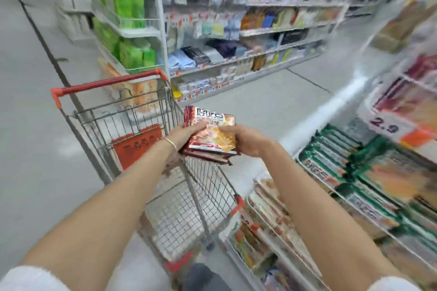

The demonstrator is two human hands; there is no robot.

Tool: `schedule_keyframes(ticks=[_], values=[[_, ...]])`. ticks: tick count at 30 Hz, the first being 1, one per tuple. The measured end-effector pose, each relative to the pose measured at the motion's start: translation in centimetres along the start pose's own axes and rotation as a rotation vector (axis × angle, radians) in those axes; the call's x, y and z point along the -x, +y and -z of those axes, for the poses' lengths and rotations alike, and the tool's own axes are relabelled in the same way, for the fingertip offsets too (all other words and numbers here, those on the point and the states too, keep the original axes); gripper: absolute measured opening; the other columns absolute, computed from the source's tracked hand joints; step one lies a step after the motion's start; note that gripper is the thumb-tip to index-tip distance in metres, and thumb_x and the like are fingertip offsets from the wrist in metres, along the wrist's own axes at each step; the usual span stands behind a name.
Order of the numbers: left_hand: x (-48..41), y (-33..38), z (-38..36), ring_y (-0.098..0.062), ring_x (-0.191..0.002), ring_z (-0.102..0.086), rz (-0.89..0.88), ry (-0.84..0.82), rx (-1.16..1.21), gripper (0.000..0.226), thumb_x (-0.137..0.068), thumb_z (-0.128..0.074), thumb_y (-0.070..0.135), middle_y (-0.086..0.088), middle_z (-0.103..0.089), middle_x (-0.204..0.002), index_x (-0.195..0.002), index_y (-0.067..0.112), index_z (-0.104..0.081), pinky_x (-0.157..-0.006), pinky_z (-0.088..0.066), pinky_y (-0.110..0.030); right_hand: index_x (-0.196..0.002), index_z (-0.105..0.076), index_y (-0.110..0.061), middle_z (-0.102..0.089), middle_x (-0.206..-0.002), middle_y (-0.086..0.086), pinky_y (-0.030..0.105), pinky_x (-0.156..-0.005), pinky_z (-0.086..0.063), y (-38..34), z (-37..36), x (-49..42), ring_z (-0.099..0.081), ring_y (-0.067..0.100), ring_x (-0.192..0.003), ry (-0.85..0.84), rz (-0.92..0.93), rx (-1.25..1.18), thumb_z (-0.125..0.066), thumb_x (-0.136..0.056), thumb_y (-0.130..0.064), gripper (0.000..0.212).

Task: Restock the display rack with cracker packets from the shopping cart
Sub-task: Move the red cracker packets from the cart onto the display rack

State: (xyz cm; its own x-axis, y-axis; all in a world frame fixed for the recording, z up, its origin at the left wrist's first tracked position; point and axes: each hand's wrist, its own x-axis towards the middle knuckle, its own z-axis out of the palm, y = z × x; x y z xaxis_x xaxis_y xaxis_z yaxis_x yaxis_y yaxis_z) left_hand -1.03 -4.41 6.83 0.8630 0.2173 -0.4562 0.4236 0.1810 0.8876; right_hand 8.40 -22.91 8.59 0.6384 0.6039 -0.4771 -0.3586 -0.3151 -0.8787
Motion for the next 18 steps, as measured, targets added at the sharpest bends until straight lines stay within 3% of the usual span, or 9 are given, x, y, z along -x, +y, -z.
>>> schedule_keyframes(ticks=[2,5,9,11,13,16,18], values=[[0.9,2.7,-3.4,-0.025,-0.073,-0.073,-0.068,-0.096,-0.024,0.08,-0.071,-0.084,0.054,-0.01,-0.077,-0.091,-0.131,0.007,-0.06,-0.073,-0.063,-0.039,-0.103,-0.062,-0.014,-0.074,-0.085,-0.001,0.025,-0.072,-0.055,-1.7,2.1,5.3,-0.07,0.012,-0.075,0.103,0.099,-0.002,-0.061,-0.098,-0.018,0.007],[3.4,6.6,-9.6,-0.029,-0.087,-0.074,-0.183,-0.211,-0.073,0.066,-0.072,-0.085,0.047,-0.012,-0.077,-0.1,-0.123,0.01,-0.067,-0.085,-0.061,-0.046,-0.108,-0.062,-0.016,-0.074,-0.1,0.003,0.033,-0.091,-0.055,-3.6,5.5,13.1,-0.07,0.018,-0.091,0.268,0.207,-0.003,-0.066,-0.094,-0.02,0.015],[7.2,11.0,-18.5,-0.016,-0.062,-0.073,-0.344,-0.38,-0.138,0.041,-0.083,-0.078,0.039,-0.006,-0.078,-0.084,-0.113,0.013,-0.067,-0.055,-0.06,-0.027,-0.12,-0.06,-0.014,-0.075,-0.107,0.004,0.042,-0.1,-0.052,-5.1,9.3,23.1,-0.071,0.022,-0.098,0.496,0.324,-0.03,-0.074,-0.087,-0.021,0.036],[9.1,12.7,-22.9,-0.013,-0.059,-0.072,-0.459,-0.44,-0.202,0.034,-0.086,-0.076,0.037,-0.008,-0.078,-0.088,-0.11,0.014,-0.068,-0.051,-0.055,-0.022,-0.124,-0.058,-0.011,-0.075,-0.108,0.006,0.044,-0.101,-0.051,-5.3,11.1,27.8,-0.071,0.023,-0.1,0.618,0.374,-0.056,-0.079,-0.082,-0.024,0.048],[11.4,13.9,-27.2,-0.008,-0.055,-0.068,-0.557,-0.502,-0.279,0.023,-0.09,-0.071,0.037,0.002,-0.075,-0.072,-0.098,0.016,-0.067,-0.047,-0.05,-0.016,-0.126,-0.056,-0.009,-0.074,-0.11,0.006,0.042,-0.097,-0.053,-5.2,12.7,32.6,-0.071,0.022,-0.101,0.721,0.419,-0.058,-0.079,-0.084,-0.025,0.051],[14.6,15.8,-33.0,0.0,-0.042,-0.055,-0.681,-0.577,-0.39,0.03,-0.094,-0.065,0.043,0.016,-0.058,-0.043,-0.085,0.015,-0.061,-0.04,-0.038,-0.008,-0.132,-0.055,-0.009,-0.074,-0.115,0.006,0.041,-0.095,-0.054,-5.0,15.1,39.0,-0.07,0.022,-0.104,0.817,0.482,-0.062,-0.077,-0.085,-0.025,0.054],[16.4,16.9,-37.1,-0.002,-0.048,-0.061,-0.771,-0.635,-0.452,0.047,-0.09,-0.065,0.054,0.012,-0.065,-0.052,-0.098,0.008,-0.06,-0.048,-0.045,-0.011,-0.119,-0.062,-0.012,-0.076,-0.107,0.004,0.044,-0.099,-0.053,-4.7,17.2,42.9,-0.071,0.023,-0.101,0.862,0.527,-0.059,-0.073,-0.088,-0.02,0.033]])
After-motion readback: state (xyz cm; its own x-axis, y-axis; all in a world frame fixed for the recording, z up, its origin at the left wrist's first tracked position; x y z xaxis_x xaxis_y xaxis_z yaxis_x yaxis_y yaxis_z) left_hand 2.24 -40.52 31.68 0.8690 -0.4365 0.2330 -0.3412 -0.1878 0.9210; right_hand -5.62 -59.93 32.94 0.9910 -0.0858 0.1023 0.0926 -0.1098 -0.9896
